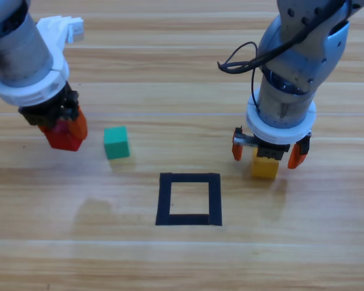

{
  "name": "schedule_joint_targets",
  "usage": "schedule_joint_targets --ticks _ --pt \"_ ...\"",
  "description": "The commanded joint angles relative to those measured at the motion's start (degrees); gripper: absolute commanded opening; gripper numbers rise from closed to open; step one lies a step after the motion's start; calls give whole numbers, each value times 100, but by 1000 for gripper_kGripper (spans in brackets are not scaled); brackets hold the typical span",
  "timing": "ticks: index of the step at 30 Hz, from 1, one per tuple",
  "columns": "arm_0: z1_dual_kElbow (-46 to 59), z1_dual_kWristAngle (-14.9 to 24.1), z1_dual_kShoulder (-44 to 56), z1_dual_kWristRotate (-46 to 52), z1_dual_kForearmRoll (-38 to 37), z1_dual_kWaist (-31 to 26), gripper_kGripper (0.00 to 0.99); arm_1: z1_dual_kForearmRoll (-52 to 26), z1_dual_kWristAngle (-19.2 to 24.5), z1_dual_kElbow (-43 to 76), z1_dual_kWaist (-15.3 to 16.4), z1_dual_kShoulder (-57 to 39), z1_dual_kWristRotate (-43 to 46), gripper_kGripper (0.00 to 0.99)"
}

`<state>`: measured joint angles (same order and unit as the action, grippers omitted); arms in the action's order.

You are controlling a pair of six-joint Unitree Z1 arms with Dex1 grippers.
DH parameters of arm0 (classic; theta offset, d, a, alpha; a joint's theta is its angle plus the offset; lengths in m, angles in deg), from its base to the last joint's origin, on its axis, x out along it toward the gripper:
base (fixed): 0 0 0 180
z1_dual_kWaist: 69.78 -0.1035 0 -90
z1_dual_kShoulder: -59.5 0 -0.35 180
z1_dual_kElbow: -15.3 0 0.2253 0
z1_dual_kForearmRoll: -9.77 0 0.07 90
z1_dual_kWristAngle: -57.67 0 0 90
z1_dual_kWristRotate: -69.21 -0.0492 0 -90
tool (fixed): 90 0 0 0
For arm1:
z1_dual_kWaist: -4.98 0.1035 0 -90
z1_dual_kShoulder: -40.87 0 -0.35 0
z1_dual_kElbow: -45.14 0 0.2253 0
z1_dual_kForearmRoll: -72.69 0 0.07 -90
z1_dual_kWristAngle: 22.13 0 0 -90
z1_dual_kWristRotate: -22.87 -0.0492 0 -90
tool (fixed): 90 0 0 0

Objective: Stack the blocks in the rectangular block: red at the bottom, yellow in the middle, green on top

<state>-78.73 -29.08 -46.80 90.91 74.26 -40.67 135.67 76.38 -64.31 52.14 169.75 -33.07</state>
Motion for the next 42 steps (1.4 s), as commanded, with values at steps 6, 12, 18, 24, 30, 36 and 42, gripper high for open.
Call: schedule_joint_targets --ticks 6,12,18,24,30,36,42 --pt "-218 343 -313 1399 369 1255 21 -25 -342 -56 -286 682 163 787" --pt "-921 581 -954 2410 747 1826 21 -605 -605 427 -436 374 558 296" --pt "-1765 686 -1543 3420 1275 2142 26 -895 -632 902 -585 -311 1138 0" --pt "-2539 581 -2009 3877 1661 2301 28 -631 -298 1201 -585 -1199 1595 0" --pt "-2785 352 -2308 3913 1696 2318 28 19 -271 1157 -568 -1515 1710 0" --pt "-3031 203 -2589 3798 1696 2318 29 283 -359 1280 -480 -1920 1762 0" --pt "-3154 159 -2844 3649 1644 2318 29 142 -456 1517 -471 -2131 1762 0"
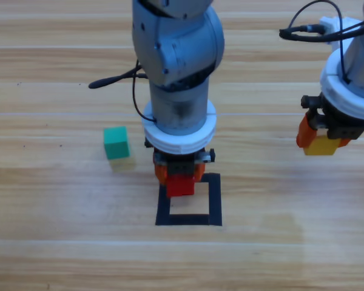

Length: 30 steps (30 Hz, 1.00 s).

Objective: Stack the blocks in the rectangular block: red at the bottom, yellow in the middle, green on top

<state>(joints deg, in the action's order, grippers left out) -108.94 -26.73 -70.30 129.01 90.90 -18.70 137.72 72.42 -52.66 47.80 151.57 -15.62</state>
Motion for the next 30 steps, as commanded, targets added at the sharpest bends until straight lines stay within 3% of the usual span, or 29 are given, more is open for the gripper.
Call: schedule_joint_targets --ticks 1,5,9,13,22,28,30 --pt "-151 -86 -520 -179 -20 121 29 -98 -68 387 -38 -304 9 0" --pt "-160 -86 -547 -223 -81 121 29 -274 -86 519 -38 -207 18 81" --pt "-134 -77 -556 -249 -161 130 29 -309 -68 528 -38 -67 -18 268" --pt "-116 -86 -564 -284 -205 148 29 -370 -77 484 -38 -31 9 311" --pt "-107 -86 -626 -337 -248 174 28 -511 -104 352 -38 83 18 310" --pt "-107 -86 -635 -328 -257 191 28 -476 -7 317 -38 118 35 66" --pt "-107 -86 -652 -320 -266 191 28 -476 -7 343 -38 83 26 63"
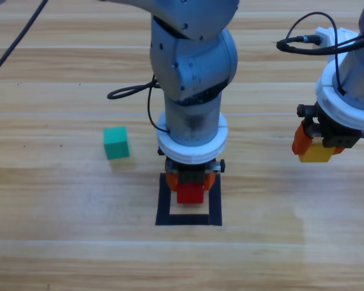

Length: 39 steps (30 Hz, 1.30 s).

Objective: Stack the blocks in the rectangular block: red at the bottom, yellow in the middle, green on top

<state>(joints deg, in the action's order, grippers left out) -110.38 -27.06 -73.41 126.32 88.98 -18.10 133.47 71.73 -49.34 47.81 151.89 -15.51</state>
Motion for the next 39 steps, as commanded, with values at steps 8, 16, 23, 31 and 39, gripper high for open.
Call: schedule_joint_targets --ticks 8,16,23,31,39 --pt "99 -52 -393 -42 -145 131 28 -51 62 20 -38 34 15 64" --pt "116 -52 -446 -42 -198 131 29 -51 88 20 -38 25 32 0" --pt "213 -61 -464 -15 -295 131 28 -51 132 3 -38 -1 24 0" --pt "257 -61 -481 -15 -321 131 28 -51 106 -41 -38 78 24 0" --pt "327 -61 -472 -7 -365 131 28 -51 123 -67 -47 104 15 0"
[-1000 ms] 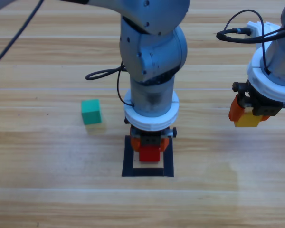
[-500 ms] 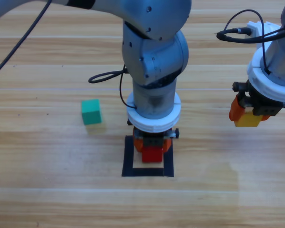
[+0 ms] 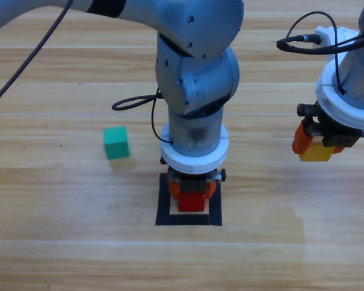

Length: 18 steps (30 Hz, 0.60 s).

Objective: Stack the blocks in the rectangular block: red at the bottom, yellow in the middle, green on top

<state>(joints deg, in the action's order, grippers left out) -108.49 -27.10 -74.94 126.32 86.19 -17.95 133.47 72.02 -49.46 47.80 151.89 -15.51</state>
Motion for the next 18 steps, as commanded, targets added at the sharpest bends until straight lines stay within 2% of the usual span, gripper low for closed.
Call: schedule_joint_targets --ticks 1,18 --pt "138 -57 -320 2 -86 117 28 -51 104 -65 -38 122 15 0" --pt "217 -57 -355 28 -174 134 29 -51 147 -118 -38 192 -3 0"
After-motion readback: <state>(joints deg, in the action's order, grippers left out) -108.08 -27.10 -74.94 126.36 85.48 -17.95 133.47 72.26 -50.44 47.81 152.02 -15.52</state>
